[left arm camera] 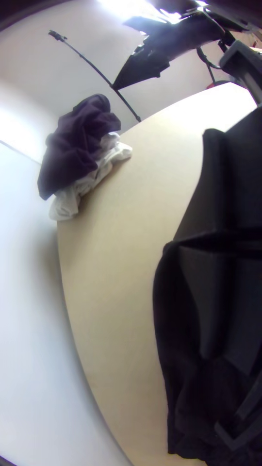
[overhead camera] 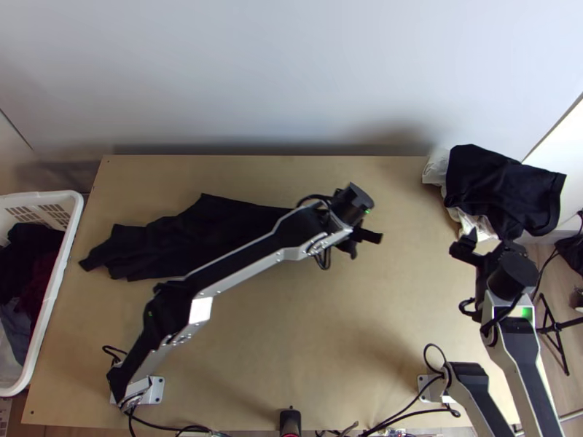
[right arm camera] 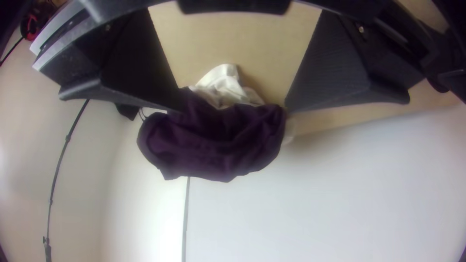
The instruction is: Fold the t-shirt
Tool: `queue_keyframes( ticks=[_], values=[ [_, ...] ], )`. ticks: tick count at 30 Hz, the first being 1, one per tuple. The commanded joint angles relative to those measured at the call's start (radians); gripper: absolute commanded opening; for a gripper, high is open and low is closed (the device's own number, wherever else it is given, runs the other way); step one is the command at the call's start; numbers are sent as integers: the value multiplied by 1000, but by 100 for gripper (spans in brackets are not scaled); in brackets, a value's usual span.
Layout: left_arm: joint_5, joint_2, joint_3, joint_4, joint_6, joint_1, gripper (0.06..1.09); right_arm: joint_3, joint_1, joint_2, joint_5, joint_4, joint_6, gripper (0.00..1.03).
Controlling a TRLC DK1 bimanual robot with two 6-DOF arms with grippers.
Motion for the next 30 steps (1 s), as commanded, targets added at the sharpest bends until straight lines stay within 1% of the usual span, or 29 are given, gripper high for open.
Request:
queue_keyframes(
  ticks=[1,4,11,12,13,14,15,16,17,19,27,30],
  values=[
    [8,88,46,62,-79,-53,9,-53,-100,-84,-42,-1,-22,97],
    [22,127,48,88,-137,-71,9,-68,-140,-111,-73,-3,-22,96],
    [73,203,59,158,-184,-122,9,-71,-203,-163,-105,-12,-29,96],
    [82,208,59,167,-184,-128,12,-74,-206,-173,-106,-17,-37,96],
    [91,211,59,174,-184,-134,26,-76,-207,-180,-105,-23,-40,96],
    [103,212,59,175,-181,-137,50,-76,-212,-188,-105,-27,-46,96],
    [117,212,59,175,-165,-143,76,-76,-218,-196,-106,-38,-51,96],
    [123,212,59,174,-152,-148,99,-74,-224,-206,-108,-50,-54,96],
    [123,212,59,167,-142,-150,104,-74,-227,-216,-111,-61,-57,96],
    [123,211,59,155,-92,-150,104,-76,-230,-232,-111,-79,-60,96],
    [125,182,53,-6,-23,-111,104,-76,-226,-268,-132,-106,-60,96],
    [125,159,45,-80,-3,-76,104,-74,-216,-269,-154,-129,-54,96]
  ],
)
